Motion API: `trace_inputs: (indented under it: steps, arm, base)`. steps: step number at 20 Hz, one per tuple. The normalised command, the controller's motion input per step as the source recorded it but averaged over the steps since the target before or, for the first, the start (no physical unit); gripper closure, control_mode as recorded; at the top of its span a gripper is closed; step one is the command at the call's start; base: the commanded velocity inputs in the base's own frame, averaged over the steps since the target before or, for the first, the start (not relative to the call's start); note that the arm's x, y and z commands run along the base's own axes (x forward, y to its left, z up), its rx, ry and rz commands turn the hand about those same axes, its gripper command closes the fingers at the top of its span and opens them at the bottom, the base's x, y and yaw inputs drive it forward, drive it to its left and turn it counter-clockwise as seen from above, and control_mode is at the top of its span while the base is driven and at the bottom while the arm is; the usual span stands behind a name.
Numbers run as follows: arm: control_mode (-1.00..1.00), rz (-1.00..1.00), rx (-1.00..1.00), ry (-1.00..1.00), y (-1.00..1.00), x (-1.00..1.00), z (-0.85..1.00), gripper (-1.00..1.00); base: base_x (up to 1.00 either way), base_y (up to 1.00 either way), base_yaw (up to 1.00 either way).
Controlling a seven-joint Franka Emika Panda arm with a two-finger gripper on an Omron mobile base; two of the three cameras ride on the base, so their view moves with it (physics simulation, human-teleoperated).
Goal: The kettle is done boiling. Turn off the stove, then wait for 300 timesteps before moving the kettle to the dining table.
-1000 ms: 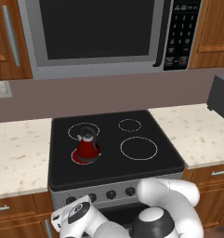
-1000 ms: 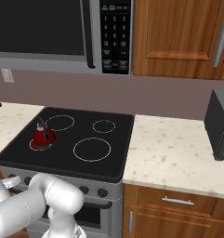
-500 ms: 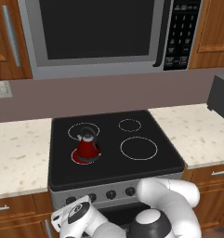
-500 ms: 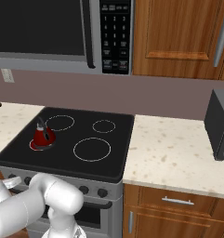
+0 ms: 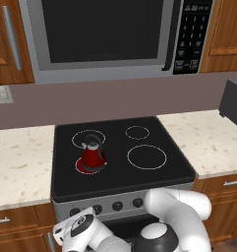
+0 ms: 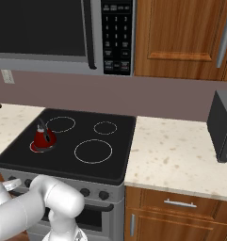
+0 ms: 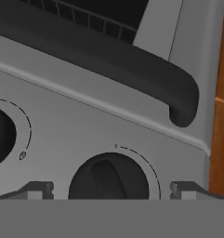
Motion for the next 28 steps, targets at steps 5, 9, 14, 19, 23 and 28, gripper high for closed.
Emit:
trace_inputs:
  steps: [5,9,14,19,23,28]
  arm:
    - [-1.0,0.0,0.0,0.0,0.06,0.04,0.0,-1.0]
    - [-1.0,0.0,0.0,0.0,0.08,0.07,0.0,1.0]
    - [-1.0,0.0,0.0,0.0,0.01,0.02,-0.01,1.0]
    - [-1.0,0.0,0.0,0.0,0.0,0.0,0.0,1.0]
    - [-1.0,0.0,0.0,0.0,0.0,0.0,0.0,1.0]
    - [-1.0,0.0,0.14,0.0,-0.16,0.0,-0.01,1.0]
  base:
    - [0.0,0.0,0.0]
    - [0.0,0.0,0.0]
    - [0.0,0.0,0.0]
    - [0.0,0.0,0.0]
    - [0.0,0.0,0.0]
    - [0.0,0.0,0.0]
